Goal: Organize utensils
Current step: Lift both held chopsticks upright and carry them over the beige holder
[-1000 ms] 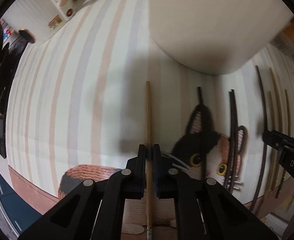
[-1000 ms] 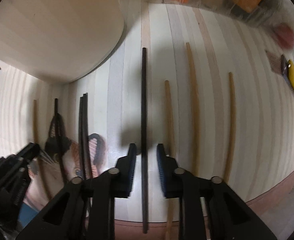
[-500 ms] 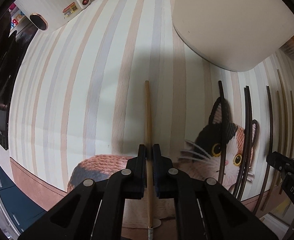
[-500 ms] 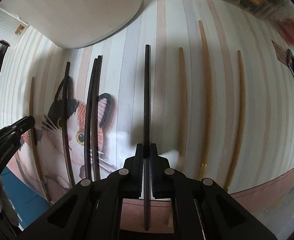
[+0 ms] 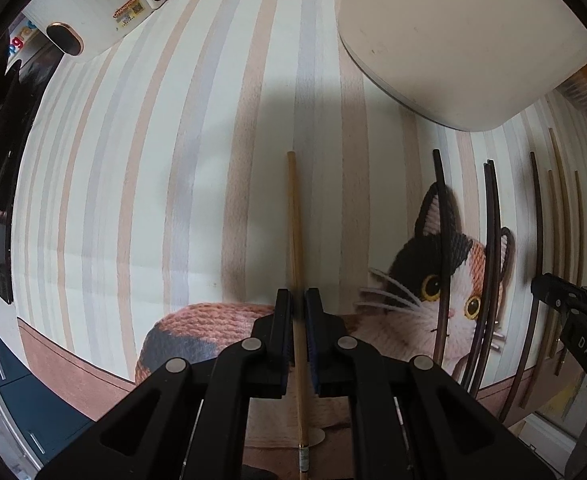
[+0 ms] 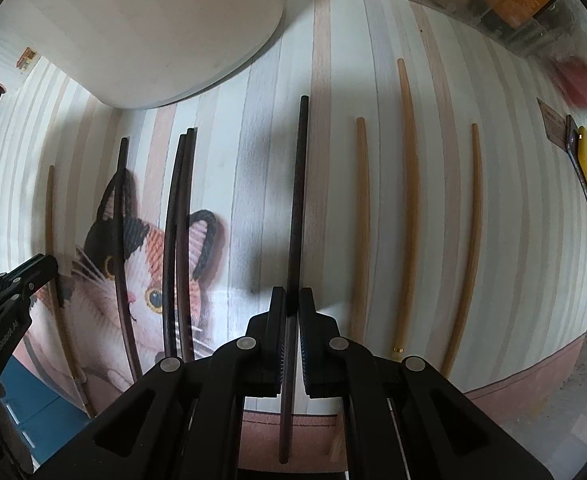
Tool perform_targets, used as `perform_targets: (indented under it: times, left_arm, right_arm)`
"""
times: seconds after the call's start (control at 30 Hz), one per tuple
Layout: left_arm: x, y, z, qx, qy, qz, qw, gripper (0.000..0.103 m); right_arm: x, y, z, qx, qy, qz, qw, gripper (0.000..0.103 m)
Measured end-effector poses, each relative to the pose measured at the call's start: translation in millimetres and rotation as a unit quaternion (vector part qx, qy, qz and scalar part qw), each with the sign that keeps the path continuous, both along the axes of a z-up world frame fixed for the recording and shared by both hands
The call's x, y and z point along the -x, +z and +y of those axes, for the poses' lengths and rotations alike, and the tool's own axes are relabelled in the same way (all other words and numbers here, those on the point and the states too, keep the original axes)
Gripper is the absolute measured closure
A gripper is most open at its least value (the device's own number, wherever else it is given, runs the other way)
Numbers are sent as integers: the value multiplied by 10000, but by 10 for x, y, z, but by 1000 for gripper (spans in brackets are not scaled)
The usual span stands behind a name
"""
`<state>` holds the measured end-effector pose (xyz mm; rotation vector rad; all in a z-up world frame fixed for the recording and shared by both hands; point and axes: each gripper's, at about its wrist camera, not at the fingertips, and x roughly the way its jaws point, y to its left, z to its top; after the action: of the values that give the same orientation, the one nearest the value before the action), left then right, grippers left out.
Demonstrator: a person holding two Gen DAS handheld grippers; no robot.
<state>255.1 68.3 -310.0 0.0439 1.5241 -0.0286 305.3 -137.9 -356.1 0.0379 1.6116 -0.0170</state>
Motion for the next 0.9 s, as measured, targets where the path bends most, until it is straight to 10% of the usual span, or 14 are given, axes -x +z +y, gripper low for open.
perform_targets:
  times: [0.9]
  left_arm:
    - [-117, 678, -84, -121, 112, -1192, 9927, 99]
  right_arm:
    - [194, 592, -265, -238, -482, -910, 9944, 97]
